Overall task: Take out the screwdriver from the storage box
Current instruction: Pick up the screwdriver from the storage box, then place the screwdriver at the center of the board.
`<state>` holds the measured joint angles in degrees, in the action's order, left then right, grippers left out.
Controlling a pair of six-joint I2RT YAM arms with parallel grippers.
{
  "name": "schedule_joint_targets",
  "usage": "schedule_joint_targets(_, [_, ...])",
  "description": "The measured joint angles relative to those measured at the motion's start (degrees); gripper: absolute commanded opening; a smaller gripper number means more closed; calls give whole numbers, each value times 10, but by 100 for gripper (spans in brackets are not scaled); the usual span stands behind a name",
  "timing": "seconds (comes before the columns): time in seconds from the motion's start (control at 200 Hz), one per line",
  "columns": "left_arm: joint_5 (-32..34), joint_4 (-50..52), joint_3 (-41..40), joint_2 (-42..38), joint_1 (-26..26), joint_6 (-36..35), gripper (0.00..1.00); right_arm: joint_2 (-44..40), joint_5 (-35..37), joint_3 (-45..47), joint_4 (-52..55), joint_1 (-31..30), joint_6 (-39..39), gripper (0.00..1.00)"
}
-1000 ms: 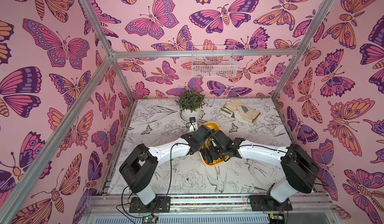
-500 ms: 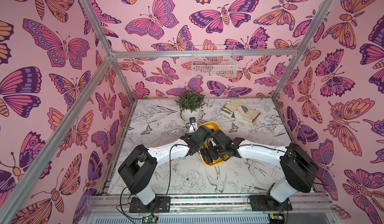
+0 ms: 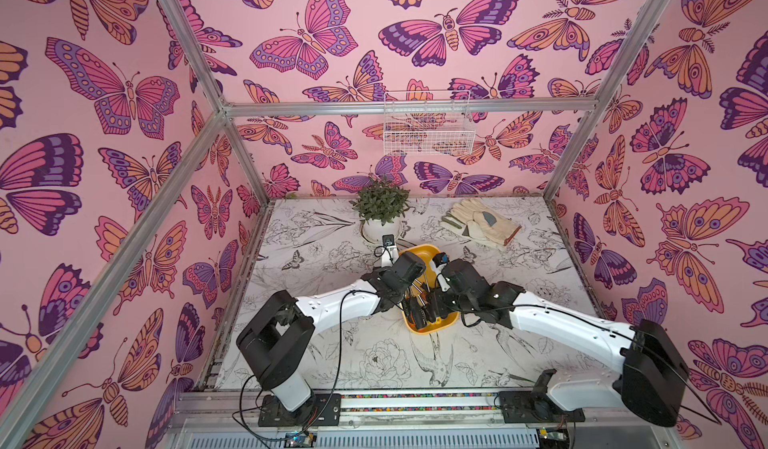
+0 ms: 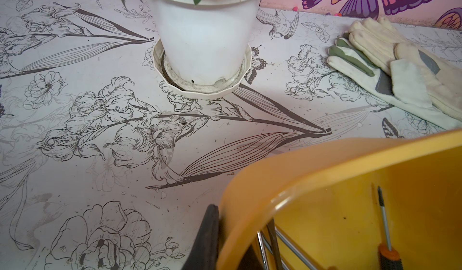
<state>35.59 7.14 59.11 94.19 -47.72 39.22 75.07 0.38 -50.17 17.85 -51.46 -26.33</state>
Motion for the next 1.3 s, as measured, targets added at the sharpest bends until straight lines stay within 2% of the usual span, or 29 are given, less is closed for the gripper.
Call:
schedule_joint_targets(0.37, [-11, -3, 12, 0, 5, -63, 0, -114, 43, 49, 47, 6, -1, 0])
schedule_joint_targets(0.661, [-35, -10, 12, 0, 20, -81, 0, -139, 41, 102, 71, 104, -1, 0])
schedule_joint_targets(0.871, [-39, -12, 12, 0, 20, -86, 0, -99, 15, 126, 70, 165, 10, 0])
schedule_joint_targets(1.122, [-40, -13, 12, 0, 20, -86, 0, 6, -18, 102, 67, 193, 30, 0])
schedule_joint_targets(1.297, [-41, -14, 12, 0, 20, -86, 0, 50, -33, 74, 66, 199, 39, 0])
